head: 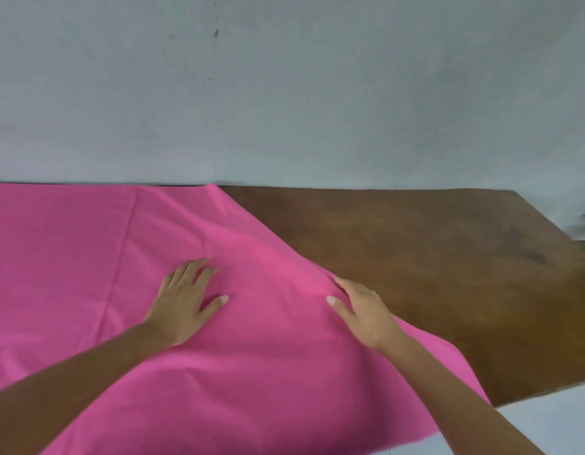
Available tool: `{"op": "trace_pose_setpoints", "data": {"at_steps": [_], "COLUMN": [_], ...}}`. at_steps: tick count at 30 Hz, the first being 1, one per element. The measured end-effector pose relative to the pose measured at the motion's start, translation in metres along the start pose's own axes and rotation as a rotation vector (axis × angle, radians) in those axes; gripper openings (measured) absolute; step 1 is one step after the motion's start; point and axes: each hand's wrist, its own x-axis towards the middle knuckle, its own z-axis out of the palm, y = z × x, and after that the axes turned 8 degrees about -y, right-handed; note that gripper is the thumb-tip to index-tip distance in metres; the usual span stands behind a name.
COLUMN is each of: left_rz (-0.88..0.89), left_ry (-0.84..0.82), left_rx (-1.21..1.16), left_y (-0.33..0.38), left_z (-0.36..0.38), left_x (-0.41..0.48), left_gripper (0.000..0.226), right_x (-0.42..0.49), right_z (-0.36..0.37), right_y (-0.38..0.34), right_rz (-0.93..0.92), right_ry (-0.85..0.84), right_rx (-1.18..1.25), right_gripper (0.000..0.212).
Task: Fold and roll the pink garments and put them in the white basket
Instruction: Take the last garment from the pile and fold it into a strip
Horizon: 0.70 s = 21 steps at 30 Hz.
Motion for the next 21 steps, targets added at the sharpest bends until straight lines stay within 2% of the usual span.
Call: {"op": "trace_pose_setpoints", "data": {"at_steps": [2, 3, 7, 14, 17, 21], "left_rz": [-0.033, -0.05, -0.086, -0.097, -0.103, -0.102], "left_ry": [-0.013, -0.016, -0.004, 0.01, 0.007, 0.017], "left_rx": [-0.005, -0.008, -0.028, -0.04, -0.034, -0.042], "left_y": [-0.009, -0.013, -0.017, -0.021, -0.021, -0.018], "left_z": [0.001, 0.002, 0.004, 0.009, 0.01, 0.007], "left_x": [0.01, 0.014, 0.021, 0.021, 0.021, 0.021], "left_gripper": [0.082, 0.084, 0.083, 0.078, 0.076, 0.072], "right_x": [0.011, 0.016, 0.031, 0.082, 0.11, 0.151], "right_z": [0.001, 0.0, -0.017, -0.04, -0.051, -0.061], "right_y": [0.002, 0.003, 0.002, 0.021, 0.038, 0.061], "right_rz": [0.03, 0.049, 0.128, 0.195, 0.222, 0.26], "right_ry": [-0.024, -0.023, -0.044, -0.104, -0.136, -0.159], "right_rx": [-0.024, -0.045, -0.158, -0.392, -0.423, -0.515], "right_gripper": [0.104, 0.105, 0.078, 0.083, 0.095, 0.079]}}
